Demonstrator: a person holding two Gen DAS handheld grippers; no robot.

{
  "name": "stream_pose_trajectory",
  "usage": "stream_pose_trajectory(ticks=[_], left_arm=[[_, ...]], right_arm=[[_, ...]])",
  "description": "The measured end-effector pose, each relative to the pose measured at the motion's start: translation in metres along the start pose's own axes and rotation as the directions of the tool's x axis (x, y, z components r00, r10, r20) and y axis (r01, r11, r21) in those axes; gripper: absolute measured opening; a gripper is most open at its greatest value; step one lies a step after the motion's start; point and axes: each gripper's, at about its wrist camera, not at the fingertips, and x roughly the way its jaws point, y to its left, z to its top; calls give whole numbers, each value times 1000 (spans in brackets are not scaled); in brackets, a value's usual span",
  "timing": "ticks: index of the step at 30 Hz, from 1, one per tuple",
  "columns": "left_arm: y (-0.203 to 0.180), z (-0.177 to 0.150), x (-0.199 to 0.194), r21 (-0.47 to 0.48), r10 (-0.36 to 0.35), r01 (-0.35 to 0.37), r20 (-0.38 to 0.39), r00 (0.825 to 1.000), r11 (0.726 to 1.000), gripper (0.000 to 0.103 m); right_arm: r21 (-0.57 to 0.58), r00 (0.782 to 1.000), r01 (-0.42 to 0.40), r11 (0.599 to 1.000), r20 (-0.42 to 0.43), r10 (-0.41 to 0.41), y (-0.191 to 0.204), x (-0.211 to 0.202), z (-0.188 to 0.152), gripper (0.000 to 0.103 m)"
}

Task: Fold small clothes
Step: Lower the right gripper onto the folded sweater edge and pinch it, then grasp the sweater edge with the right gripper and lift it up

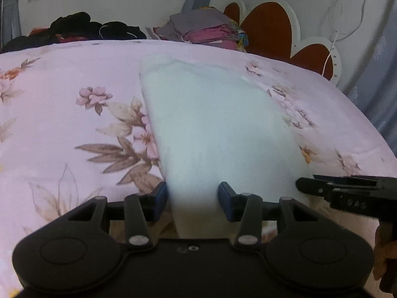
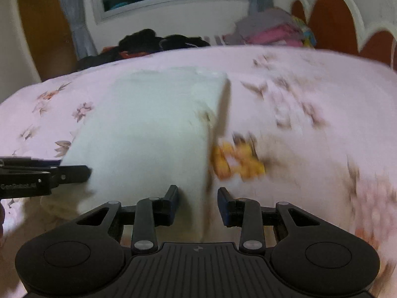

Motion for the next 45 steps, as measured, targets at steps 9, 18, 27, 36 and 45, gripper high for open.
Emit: stream_pose_trajectory(ticks=[9,18,27,36,45], left_arm=[[1,1,-5,27,-27,27,-36,999,999,45],[4,32,-15,-30,-29,30,13,999,999,70],[17,63,5,-135,-10,14,31,999,991,73],[25,79,41,-210,-44,41,-7,999,977,69],[37,72,62,-267,-88,75,-37,995,961,67]], right_arm=[[37,998,62,997,-37,-60,7,-12,-9,35],[68,999,22,997,30,-24,6,-33,19,38],[110,996,-57,992,72,49,-9,0,54,73],[216,983,-185,959,58,176,-31,52,85,73],[255,955,-295,921,46,293,-43,88,89,73]])
